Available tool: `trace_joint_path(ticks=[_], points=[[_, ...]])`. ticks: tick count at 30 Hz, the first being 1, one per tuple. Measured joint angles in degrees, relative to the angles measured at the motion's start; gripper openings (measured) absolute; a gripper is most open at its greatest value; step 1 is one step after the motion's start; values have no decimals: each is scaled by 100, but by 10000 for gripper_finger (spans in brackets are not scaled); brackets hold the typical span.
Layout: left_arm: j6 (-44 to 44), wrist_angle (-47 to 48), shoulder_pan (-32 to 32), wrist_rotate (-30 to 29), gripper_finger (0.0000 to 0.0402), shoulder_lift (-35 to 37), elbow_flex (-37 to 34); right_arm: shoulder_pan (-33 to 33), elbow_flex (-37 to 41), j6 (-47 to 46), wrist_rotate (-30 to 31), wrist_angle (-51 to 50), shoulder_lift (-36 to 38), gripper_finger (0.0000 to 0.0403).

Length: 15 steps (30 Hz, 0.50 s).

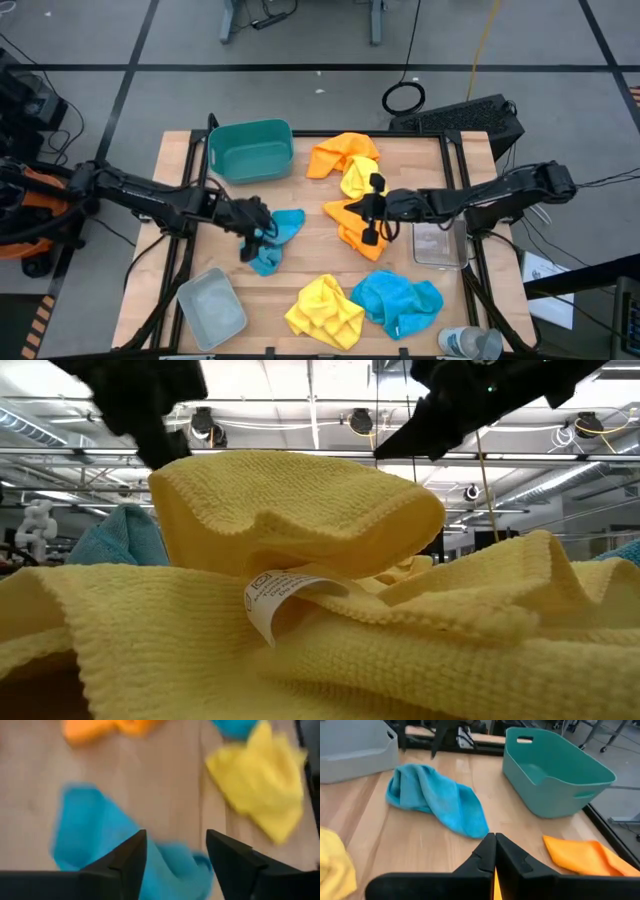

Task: Sort microfiber towel by color & place in baskets
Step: Put the left blue microfiber cloth into the blue bin

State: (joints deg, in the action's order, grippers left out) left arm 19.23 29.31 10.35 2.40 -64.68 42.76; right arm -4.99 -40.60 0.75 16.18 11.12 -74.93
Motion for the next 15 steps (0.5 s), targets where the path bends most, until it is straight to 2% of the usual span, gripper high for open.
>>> trace_joint_path(ticks=[7,15], points=[[439,152,315,10,259,-731,0,-4,0,-168,-221,363,-395,0],[418,135,372,-254,266,-1993,0,-77,0,-448,-304,410,-503,0]])
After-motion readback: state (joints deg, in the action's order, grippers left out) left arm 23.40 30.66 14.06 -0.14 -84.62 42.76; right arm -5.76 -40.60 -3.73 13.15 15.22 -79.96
